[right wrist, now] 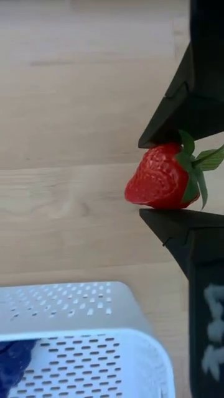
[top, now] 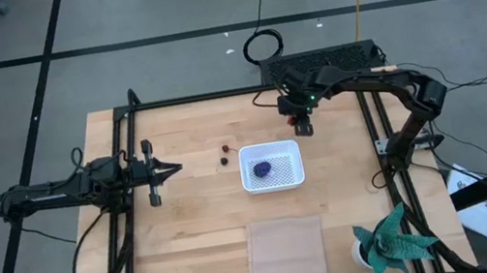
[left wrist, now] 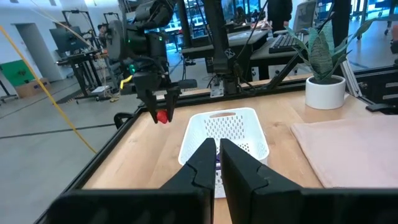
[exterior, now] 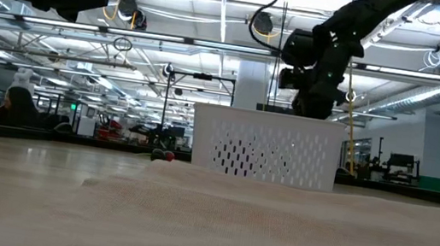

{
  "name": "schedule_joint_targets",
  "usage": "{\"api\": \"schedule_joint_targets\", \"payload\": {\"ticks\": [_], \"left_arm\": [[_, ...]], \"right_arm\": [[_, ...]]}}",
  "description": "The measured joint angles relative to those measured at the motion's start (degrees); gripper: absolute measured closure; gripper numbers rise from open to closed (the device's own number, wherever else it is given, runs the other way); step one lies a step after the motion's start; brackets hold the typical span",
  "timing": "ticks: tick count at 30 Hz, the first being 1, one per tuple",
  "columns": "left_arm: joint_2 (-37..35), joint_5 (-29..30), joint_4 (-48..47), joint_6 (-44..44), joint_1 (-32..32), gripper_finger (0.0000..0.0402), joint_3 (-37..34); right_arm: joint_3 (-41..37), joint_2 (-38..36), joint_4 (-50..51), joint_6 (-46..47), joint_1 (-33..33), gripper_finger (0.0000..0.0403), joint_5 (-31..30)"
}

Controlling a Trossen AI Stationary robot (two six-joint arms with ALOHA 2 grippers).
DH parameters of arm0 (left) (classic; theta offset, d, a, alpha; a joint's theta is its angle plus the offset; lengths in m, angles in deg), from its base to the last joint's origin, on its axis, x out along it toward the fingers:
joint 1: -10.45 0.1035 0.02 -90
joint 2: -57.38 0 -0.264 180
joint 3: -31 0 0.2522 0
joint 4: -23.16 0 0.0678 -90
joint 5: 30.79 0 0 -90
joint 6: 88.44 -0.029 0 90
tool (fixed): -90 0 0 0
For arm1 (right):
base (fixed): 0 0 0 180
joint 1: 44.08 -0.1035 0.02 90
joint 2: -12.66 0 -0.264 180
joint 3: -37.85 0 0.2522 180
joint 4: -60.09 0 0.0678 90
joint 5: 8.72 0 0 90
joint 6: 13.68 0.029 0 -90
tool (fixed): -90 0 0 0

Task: Pick and placing Produce into tupperware
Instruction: Put the red strawberry into the white basket

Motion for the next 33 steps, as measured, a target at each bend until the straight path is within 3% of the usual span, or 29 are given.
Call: {"api": "schedule_joint_targets", "payload": {"ticks": [19,33], "left_arm": [[0.0,0.0,0.4,0.2,0.0,0.0376,0.0],[0.0,0.0,0.4,0.2,0.0,0.0376,0.0]], "right_arm": [[0.0,-12.5,-0.5,2.0,1.2,0.0264,0.2],[0.0,-13.6,1.0,1.3,1.2,0.0264,1.8]]}}
